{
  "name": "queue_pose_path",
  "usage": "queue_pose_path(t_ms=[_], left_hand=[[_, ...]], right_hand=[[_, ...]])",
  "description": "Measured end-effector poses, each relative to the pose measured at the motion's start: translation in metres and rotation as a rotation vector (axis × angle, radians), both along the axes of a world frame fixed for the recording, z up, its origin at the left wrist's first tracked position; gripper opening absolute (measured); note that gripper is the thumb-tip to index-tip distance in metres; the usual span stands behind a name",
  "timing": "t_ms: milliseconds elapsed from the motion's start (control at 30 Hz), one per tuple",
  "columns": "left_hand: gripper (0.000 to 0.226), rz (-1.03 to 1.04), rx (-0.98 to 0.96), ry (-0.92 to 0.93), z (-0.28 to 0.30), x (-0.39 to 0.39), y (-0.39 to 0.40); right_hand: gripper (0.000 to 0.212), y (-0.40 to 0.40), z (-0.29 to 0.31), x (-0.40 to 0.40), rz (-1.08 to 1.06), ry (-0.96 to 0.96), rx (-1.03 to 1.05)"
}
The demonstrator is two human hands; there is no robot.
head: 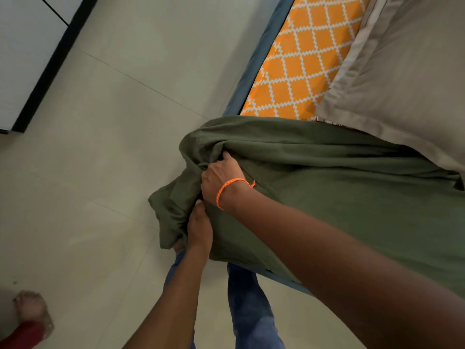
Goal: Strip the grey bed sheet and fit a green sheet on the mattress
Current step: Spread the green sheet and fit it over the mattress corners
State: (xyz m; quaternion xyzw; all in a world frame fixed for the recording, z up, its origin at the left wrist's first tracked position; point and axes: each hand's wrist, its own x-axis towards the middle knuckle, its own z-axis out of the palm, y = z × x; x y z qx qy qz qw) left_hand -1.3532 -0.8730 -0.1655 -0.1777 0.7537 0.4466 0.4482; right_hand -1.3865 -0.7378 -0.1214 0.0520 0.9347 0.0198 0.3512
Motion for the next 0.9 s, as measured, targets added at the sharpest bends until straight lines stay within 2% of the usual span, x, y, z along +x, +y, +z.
queue_pose_path(t_ms=[100,133,200,267,333,400,467,533,567,600,667,733,800,867,900], left_hand=[[0.048,0.058,0.003,0.015,0.000,0.004,0.009],[0.046,0.008,-0.037,0.080,0.004,0.004,0.013],[0.037,-0.185,-0.199,0.332,0.019,0.002,0.021],[0.021,-0.272,-0.379,0.630,0.038,-0.006,0.029],[0.028,-0.358,-0.469,0.768,0.039,-0.018,0.028],[0.041,-0.436,-0.488,0.670,0.028,-0.028,0.020],[0.031,-0.422,-0.404,0.637,0.020,-0.032,0.009],[0.018,-0.409,-0.358,0.731,0.022,-0.031,0.003],[0.014,-0.380,-0.350,0.763,0.025,-0.033,0.003],[0.013,-0.355,-0.340,0.783,0.025,-0.035,0.002],[0.013,-0.365,-0.300,0.829,0.026,-0.037,0.004],[0.009,-0.388,-0.186,0.841,0.028,-0.030,0.012],[0.008,-0.354,-0.060,0.794,0.032,-0.012,0.023],[0.009,-0.303,0.008,0.724,0.034,0.004,0.029],[0.009,-0.294,0.028,0.702,0.033,0.008,0.028]], right_hand=[[0.048,0.009,-0.010,-0.007,0.000,-0.133,-0.030],[0.049,0.012,-0.013,-0.006,-0.007,-0.177,-0.055],[0.049,0.020,-0.021,0.002,0.041,-0.141,-0.097],[0.046,0.023,-0.022,0.014,0.078,-0.021,-0.134],[0.042,0.021,-0.027,0.023,0.076,0.130,-0.158],[0.036,0.017,-0.032,0.029,0.035,0.317,-0.208],[0.032,0.017,-0.034,0.028,-0.111,0.554,-0.287],[0.019,0.024,-0.025,0.021,-0.309,0.830,-0.309],[0.009,0.031,-0.018,0.013,-0.367,0.910,-0.278],[0.019,0.039,-0.015,0.004,-0.406,0.905,-0.210],[0.054,0.058,-0.016,-0.011,-0.497,0.679,-0.113],[0.068,0.069,-0.020,-0.020,-0.573,0.460,-0.146],[0.054,0.072,-0.026,-0.017,-0.479,0.399,-0.275],[0.033,0.065,-0.025,-0.006,-0.355,0.508,-0.446],[0.030,0.061,-0.025,0.003,-0.311,0.562,-0.518]])
